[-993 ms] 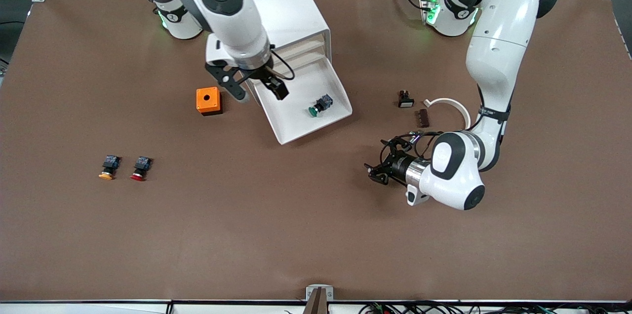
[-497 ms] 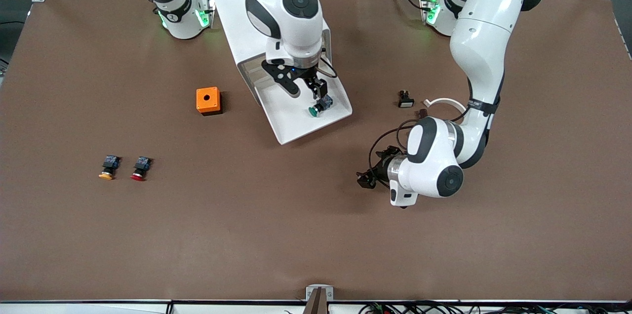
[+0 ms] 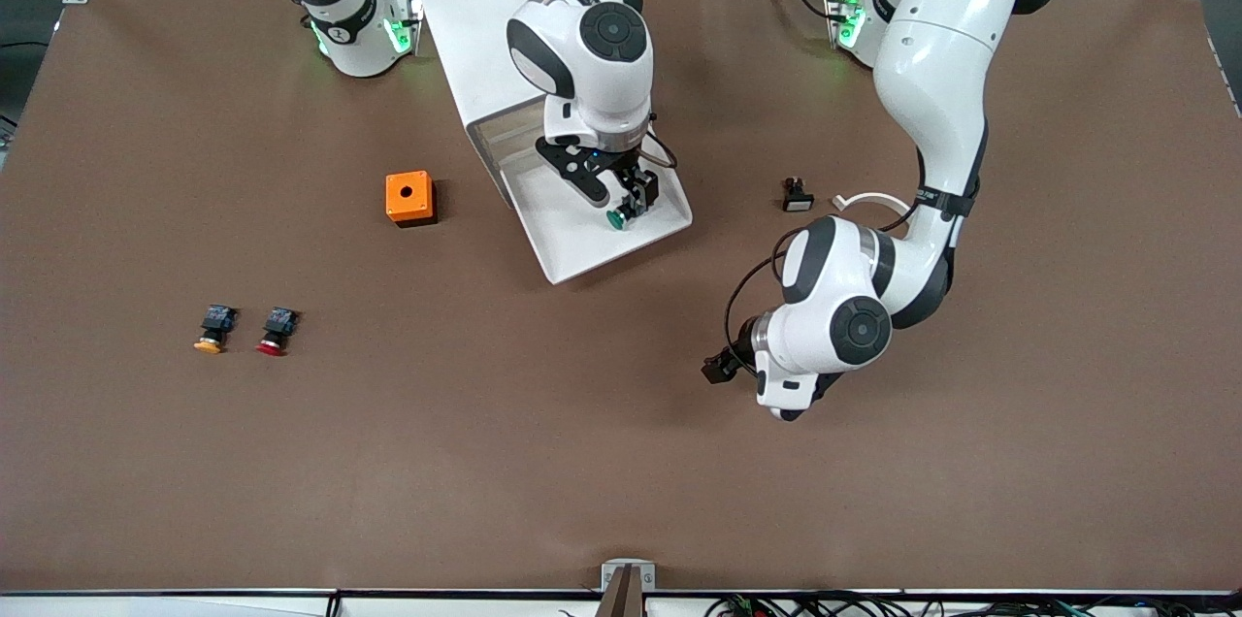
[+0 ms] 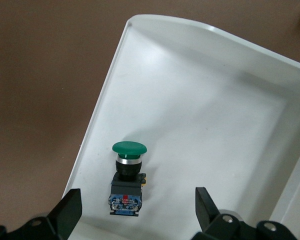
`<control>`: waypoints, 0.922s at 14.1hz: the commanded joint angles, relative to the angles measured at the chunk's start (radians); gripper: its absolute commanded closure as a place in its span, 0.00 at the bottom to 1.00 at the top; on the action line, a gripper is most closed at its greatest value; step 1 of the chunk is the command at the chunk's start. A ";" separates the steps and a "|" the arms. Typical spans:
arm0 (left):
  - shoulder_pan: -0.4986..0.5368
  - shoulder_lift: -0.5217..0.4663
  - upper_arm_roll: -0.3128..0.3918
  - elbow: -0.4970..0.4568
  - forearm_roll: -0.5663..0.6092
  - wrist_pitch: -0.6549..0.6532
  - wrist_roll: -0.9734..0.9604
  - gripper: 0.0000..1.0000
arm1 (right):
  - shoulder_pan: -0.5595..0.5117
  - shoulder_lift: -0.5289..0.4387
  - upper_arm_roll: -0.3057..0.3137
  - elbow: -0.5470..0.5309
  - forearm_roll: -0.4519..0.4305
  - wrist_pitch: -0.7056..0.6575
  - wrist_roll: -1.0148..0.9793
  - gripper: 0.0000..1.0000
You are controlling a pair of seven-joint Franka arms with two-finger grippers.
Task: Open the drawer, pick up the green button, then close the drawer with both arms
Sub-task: 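Grasp the green button with the right gripper and lift it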
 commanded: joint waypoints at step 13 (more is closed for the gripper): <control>-0.082 -0.058 0.076 -0.038 0.150 0.048 0.007 0.00 | 0.036 0.167 -0.007 0.112 -0.020 0.018 0.017 0.00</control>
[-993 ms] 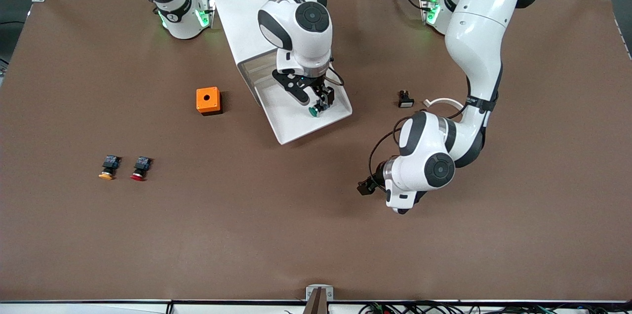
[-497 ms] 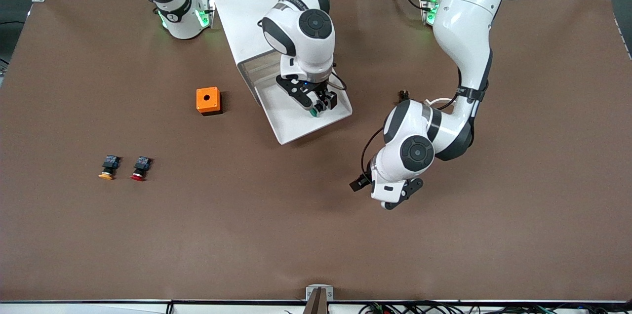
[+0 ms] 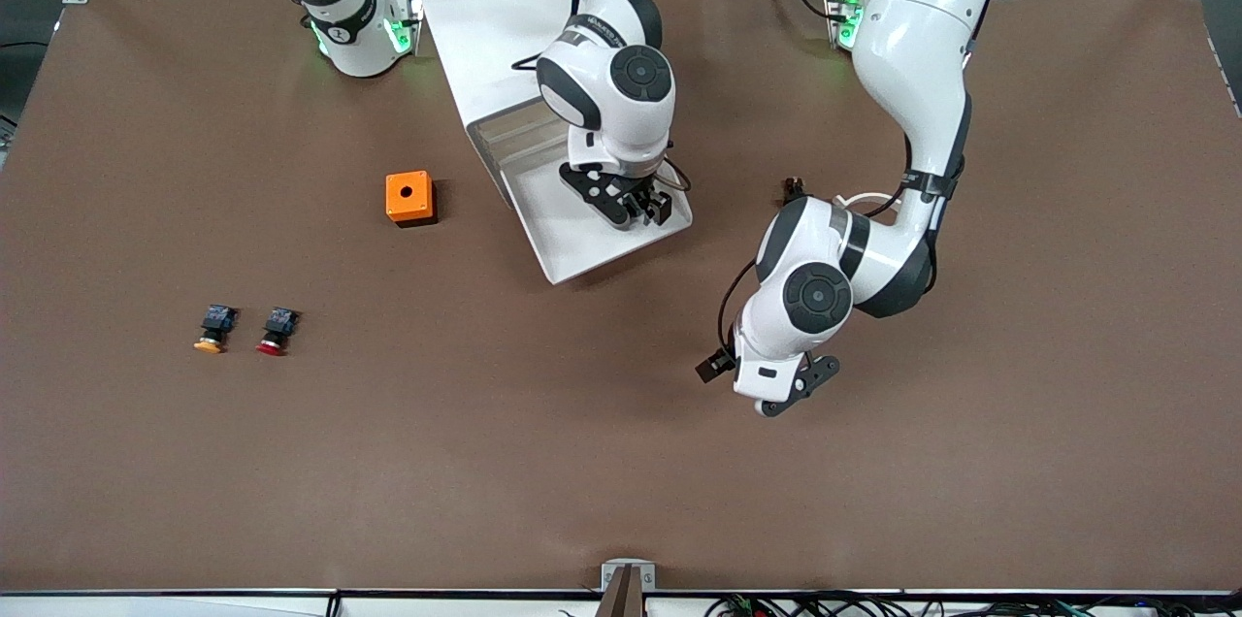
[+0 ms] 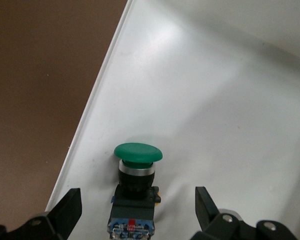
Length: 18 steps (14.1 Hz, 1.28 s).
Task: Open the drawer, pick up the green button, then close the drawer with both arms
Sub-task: 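Grasp the green button with the right gripper and lift it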
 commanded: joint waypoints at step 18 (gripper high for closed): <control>0.002 -0.049 -0.002 -0.055 0.022 -0.002 0.010 0.00 | 0.026 0.051 -0.008 0.025 -0.002 0.041 0.016 0.94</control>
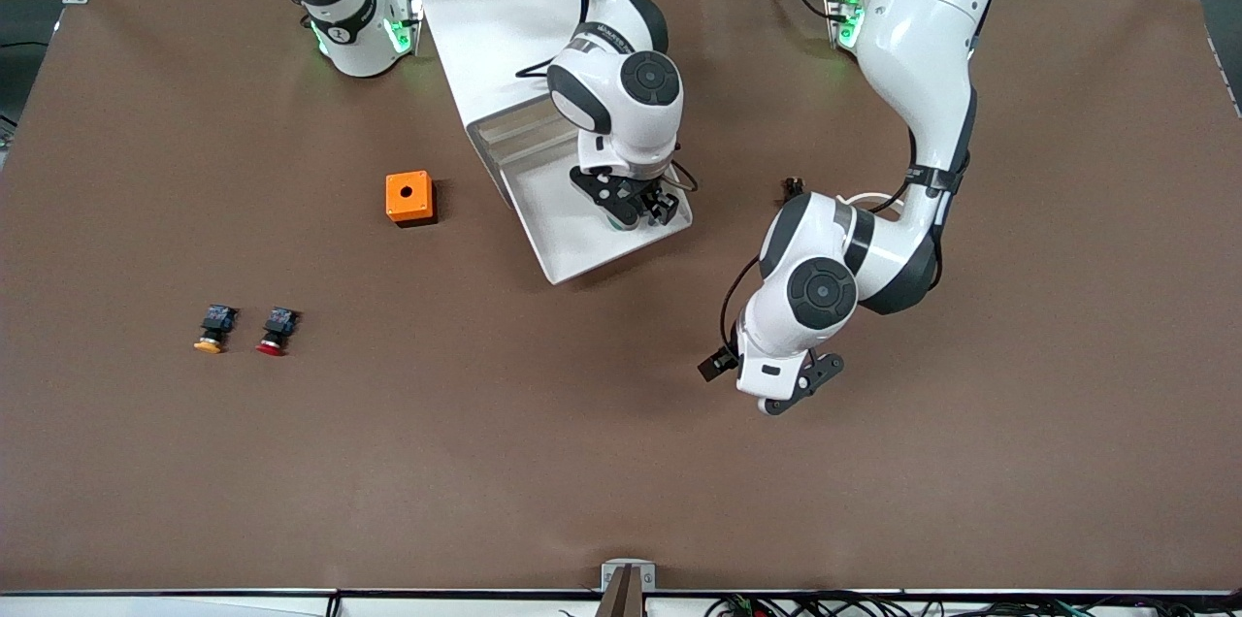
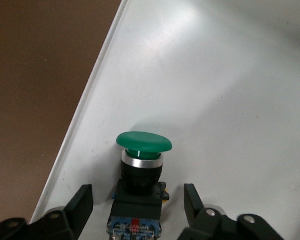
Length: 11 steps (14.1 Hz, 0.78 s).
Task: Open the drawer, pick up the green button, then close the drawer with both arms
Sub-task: 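Grasp the green button with the right gripper and lift it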
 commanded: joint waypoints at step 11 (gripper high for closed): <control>-0.007 -0.032 0.000 -0.042 0.022 -0.109 0.096 0.00 | -0.080 0.005 -0.002 0.166 0.002 -0.097 -0.079 1.00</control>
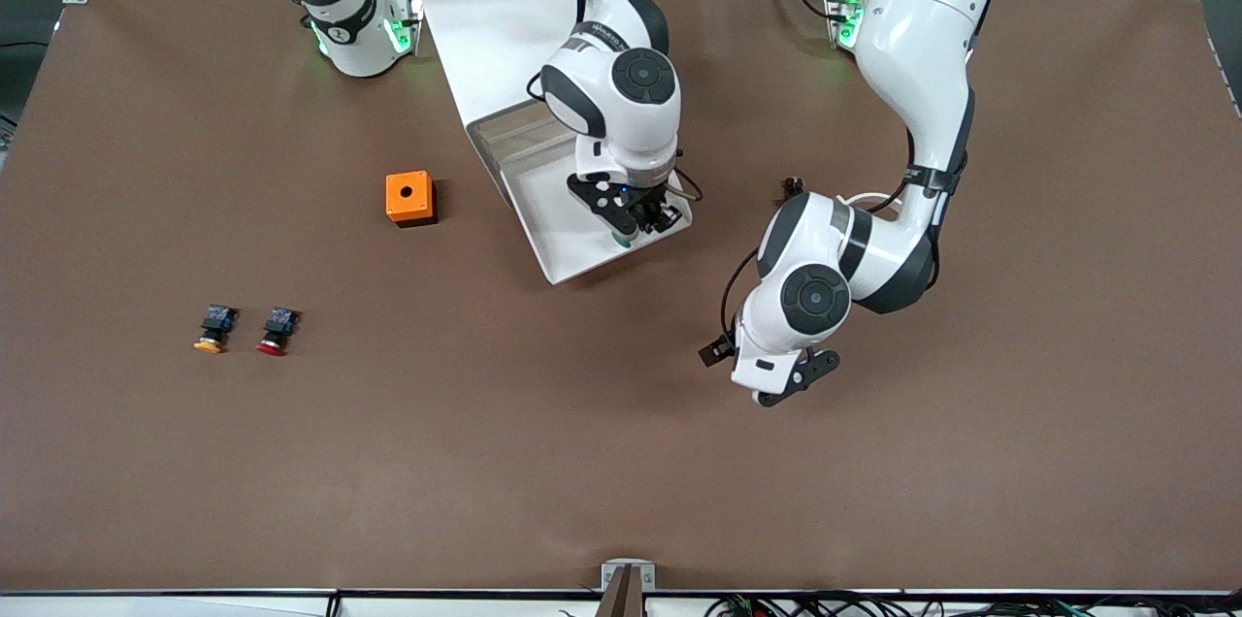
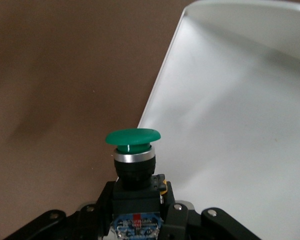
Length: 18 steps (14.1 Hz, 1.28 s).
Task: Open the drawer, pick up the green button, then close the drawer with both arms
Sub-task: 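Carry the green button with the right gripper beside the red button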
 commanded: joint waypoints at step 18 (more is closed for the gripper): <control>-0.051 -0.019 0.011 -0.024 0.042 -0.017 -0.121 0.00 | -0.636 -0.293 -0.001 -0.270 0.048 -0.133 -1.096 1.00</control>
